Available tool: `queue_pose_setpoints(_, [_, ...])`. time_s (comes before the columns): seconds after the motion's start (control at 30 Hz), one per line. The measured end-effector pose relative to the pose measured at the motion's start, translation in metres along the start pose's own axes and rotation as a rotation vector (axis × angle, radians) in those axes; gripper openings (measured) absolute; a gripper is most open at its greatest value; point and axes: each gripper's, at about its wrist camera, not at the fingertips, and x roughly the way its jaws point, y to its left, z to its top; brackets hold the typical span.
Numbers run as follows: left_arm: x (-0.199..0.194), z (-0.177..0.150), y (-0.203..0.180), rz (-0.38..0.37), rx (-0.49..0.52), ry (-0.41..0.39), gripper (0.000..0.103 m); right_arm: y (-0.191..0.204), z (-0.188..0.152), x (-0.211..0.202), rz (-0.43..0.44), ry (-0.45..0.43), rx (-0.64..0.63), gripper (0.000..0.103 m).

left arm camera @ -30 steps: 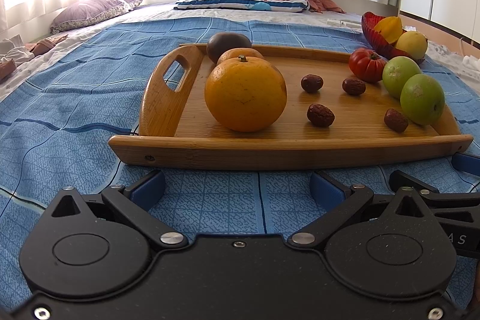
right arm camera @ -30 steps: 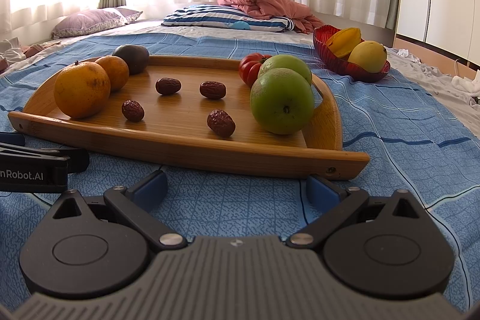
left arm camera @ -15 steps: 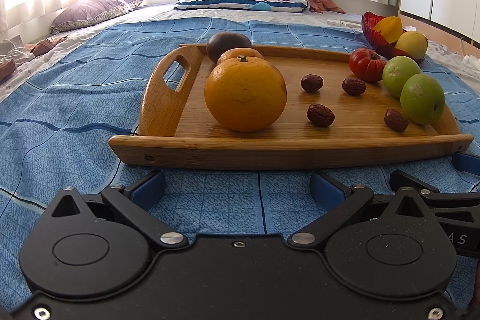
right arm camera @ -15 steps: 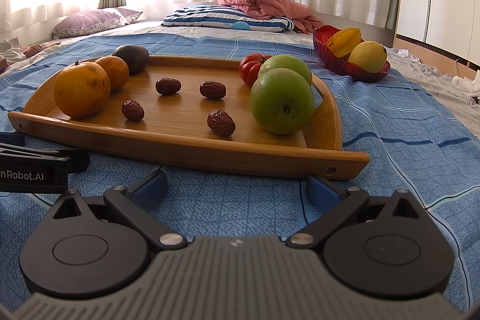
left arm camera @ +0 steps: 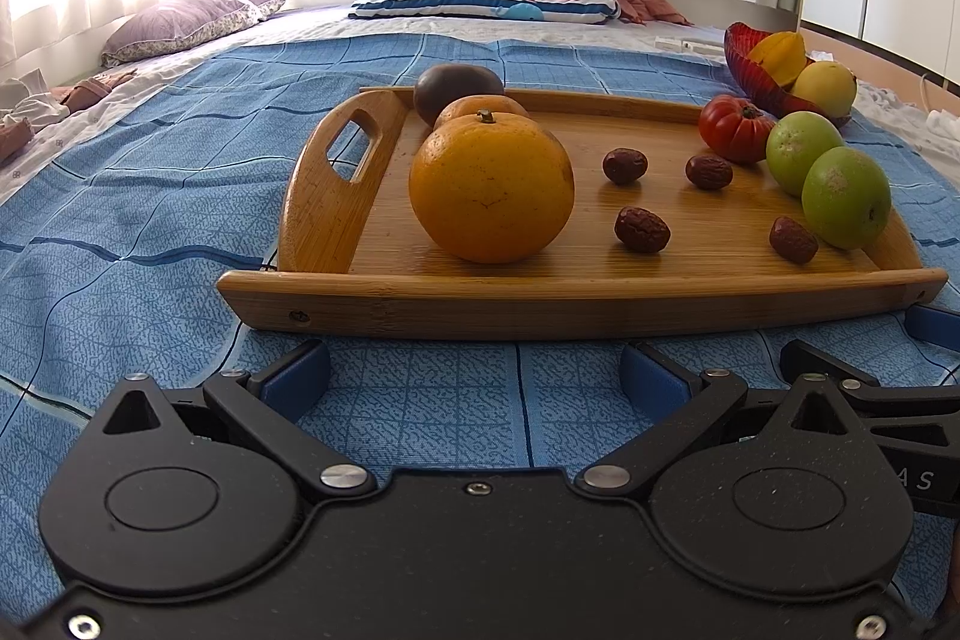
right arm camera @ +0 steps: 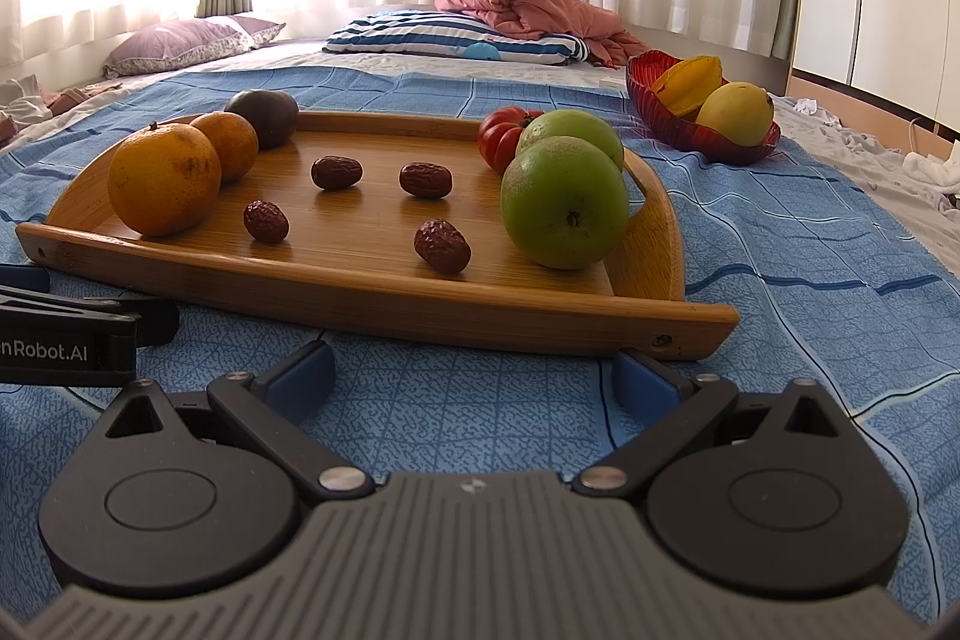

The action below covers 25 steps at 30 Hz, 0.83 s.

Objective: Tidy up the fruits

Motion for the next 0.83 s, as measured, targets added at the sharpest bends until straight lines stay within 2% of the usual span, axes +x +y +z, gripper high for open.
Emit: queue_pose_setpoints(0.83, [0.0003, -0.0018, 0.0014, 0.008, 0.009, -0.009, 0.103, 0.0004, 0.0001, 0.0002, -0.001, -0.002, -0.002, 0.103])
